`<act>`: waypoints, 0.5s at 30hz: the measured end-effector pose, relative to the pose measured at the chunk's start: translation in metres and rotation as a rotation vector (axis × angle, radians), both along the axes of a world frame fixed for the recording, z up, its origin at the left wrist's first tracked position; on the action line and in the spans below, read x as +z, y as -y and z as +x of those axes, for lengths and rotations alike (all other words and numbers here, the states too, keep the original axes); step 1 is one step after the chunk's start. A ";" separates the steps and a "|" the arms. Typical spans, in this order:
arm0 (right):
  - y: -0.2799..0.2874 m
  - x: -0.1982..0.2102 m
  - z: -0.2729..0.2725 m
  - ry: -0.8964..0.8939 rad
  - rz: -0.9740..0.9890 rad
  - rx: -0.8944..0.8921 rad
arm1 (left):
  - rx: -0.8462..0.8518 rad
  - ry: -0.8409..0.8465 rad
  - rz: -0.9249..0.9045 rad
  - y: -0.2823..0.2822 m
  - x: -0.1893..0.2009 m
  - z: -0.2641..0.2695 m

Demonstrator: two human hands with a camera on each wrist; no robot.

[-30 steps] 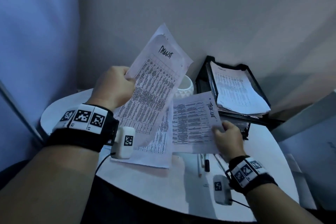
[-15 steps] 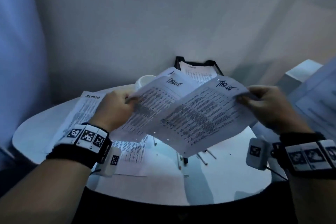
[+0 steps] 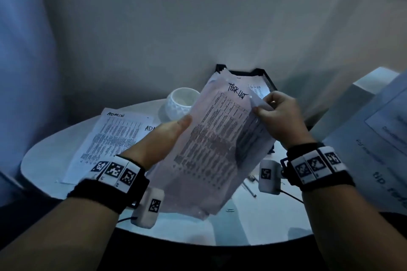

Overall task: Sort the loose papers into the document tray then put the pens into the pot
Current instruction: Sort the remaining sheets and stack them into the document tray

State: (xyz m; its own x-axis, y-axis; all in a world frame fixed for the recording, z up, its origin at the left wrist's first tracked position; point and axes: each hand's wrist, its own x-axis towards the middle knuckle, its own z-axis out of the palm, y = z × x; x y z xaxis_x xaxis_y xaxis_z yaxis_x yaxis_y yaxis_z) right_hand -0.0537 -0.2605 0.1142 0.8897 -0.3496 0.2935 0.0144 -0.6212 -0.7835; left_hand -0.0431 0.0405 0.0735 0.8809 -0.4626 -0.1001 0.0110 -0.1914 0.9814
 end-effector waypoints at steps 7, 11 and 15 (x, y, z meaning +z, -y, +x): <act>-0.046 -0.012 0.031 0.016 0.209 -0.044 | 0.269 0.447 0.479 -0.031 0.017 0.015; -0.072 -0.057 0.044 -0.146 0.478 -0.108 | 0.454 0.488 0.453 -0.072 0.031 0.032; -0.107 -0.120 0.041 -0.573 0.362 -0.018 | 0.599 0.495 0.499 -0.094 0.043 0.036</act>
